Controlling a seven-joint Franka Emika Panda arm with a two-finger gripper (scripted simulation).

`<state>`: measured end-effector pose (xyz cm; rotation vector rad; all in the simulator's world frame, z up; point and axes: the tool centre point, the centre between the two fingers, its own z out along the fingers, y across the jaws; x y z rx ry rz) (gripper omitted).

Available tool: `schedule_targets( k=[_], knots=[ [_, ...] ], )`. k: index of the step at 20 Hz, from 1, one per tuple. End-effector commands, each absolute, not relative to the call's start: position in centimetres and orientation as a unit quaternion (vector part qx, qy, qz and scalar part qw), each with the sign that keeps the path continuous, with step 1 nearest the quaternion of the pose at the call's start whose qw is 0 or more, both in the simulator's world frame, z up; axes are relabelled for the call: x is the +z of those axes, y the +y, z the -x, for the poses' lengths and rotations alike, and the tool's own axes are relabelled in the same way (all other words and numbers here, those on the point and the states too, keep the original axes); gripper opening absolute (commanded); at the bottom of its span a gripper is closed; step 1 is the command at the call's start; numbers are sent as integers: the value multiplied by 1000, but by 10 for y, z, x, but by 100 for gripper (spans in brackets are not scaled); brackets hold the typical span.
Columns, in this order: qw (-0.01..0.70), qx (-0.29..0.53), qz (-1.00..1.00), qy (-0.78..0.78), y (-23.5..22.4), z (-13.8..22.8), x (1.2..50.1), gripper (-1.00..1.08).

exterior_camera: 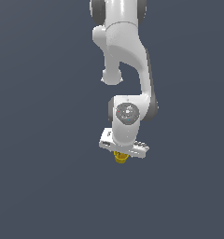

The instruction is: Pick up the object and move it to a goal position.

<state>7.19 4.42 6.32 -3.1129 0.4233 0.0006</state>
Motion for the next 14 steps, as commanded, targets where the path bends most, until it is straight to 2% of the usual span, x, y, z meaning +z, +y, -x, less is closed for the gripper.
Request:
schedule_targets(
  k=[1, 7, 8, 14],
  knots=[
    [0, 0, 991, 135, 44, -72, 52, 100],
    [0, 0, 991, 135, 44, -73, 46, 100],
    [0, 0, 991, 135, 44, -73, 46, -100],
    [0, 0, 991, 135, 44, -73, 46, -100]
  ],
)
